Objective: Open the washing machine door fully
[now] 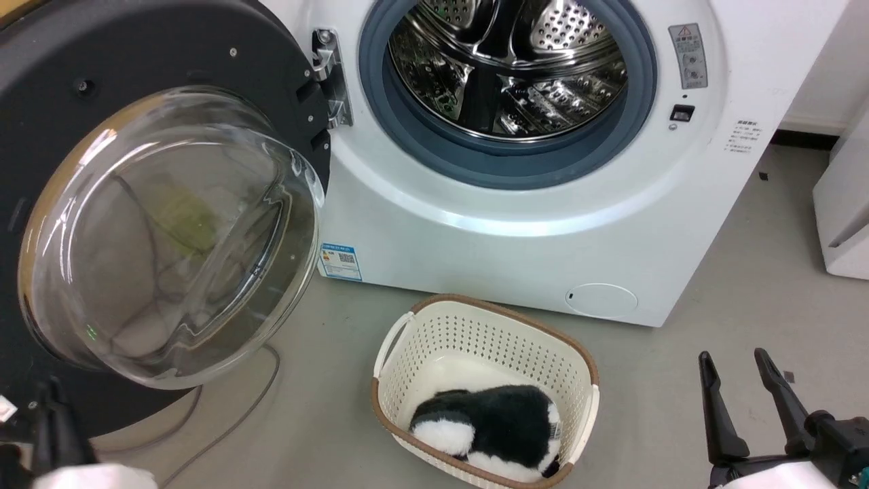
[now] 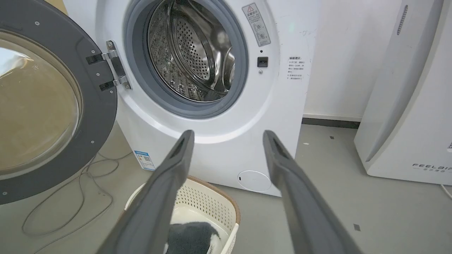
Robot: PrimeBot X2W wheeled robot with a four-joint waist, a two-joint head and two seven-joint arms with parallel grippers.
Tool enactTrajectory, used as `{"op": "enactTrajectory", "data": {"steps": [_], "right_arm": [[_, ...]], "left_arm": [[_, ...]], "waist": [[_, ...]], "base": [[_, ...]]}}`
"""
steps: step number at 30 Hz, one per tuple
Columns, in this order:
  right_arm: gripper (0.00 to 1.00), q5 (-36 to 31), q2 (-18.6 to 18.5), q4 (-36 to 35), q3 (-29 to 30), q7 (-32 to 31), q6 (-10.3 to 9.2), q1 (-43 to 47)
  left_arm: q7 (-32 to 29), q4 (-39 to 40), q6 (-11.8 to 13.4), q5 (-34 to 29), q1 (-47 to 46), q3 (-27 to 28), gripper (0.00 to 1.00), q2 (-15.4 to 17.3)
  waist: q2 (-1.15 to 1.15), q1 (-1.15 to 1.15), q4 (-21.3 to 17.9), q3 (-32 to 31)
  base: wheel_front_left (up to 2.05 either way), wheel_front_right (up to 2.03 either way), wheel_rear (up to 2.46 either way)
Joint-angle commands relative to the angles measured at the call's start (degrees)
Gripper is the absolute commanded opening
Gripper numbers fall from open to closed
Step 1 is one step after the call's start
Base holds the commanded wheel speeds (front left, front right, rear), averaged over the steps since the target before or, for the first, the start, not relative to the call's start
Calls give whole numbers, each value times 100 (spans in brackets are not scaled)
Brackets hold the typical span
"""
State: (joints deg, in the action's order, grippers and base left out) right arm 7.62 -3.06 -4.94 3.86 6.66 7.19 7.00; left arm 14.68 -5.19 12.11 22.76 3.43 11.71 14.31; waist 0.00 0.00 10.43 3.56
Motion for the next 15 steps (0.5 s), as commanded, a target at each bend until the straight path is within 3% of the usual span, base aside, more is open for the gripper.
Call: {"op": "enactTrajectory", "data": {"steps": [1,8,15], "right_arm": [[100,2,18,5,17,19,30,44],[100,-66,18,-26,25,-21,30,84],[100,-113,18,-69,-65,-54,30,137]], "left_arm": [[31,130,-44,-102,149,-46,100,-84],[31,898,-83,-675,647,-547,100,-409],[-222,1494,-96,-1043,785,-1141,100,-493]], "waist": [[0,0,8,-29],[0,0,-7,-131],[0,0,-216,-245]], "base": [[0,0,0],[0,0,0],[0,0,0]]}}
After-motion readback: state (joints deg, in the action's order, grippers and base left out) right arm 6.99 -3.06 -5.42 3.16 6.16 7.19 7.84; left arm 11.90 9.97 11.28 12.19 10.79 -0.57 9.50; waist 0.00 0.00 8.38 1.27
